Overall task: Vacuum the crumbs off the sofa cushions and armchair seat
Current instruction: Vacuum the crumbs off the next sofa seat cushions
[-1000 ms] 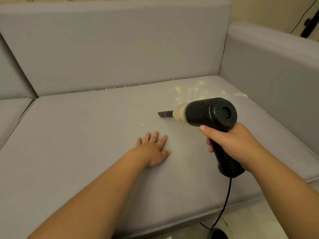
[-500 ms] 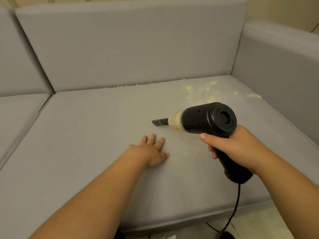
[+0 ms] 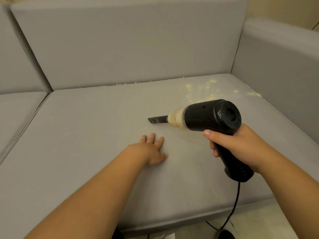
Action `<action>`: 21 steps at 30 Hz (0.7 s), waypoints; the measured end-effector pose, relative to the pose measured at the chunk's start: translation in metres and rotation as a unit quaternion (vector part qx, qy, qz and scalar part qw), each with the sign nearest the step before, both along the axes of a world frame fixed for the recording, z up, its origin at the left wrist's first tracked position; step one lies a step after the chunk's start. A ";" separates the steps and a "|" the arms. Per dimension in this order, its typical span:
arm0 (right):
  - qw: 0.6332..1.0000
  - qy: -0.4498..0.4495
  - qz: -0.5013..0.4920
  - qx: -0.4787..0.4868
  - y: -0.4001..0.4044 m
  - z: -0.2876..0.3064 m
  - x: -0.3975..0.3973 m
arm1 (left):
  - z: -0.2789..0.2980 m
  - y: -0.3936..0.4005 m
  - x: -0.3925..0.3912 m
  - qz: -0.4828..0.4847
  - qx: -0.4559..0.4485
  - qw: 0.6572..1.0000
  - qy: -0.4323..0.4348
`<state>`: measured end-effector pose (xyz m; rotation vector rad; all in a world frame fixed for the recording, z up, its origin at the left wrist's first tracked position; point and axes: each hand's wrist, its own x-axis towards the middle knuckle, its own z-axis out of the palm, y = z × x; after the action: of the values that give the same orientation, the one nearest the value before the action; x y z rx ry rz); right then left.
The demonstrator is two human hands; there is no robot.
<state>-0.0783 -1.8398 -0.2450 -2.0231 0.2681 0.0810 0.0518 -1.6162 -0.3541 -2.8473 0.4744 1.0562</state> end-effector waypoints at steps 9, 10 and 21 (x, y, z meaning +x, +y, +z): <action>0.999 0.020 0.041 -0.010 0.000 0.002 -0.002 | 0.017 0.014 -0.007 -0.010 0.045 0.998 0.032; 0.999 0.023 0.042 -0.010 0.000 0.002 -0.003 | 0.018 0.016 -0.007 -0.013 0.047 0.998 0.032; 0.985 -0.002 -0.155 -0.077 -0.027 0.000 -0.003 | 0.006 -0.008 -0.008 -0.069 -0.041 0.996 -0.050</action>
<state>-0.0810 -1.8666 -0.2445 -2.1101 0.5988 -0.1416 0.0438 -1.6242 -0.3479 -2.8695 0.7102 0.8867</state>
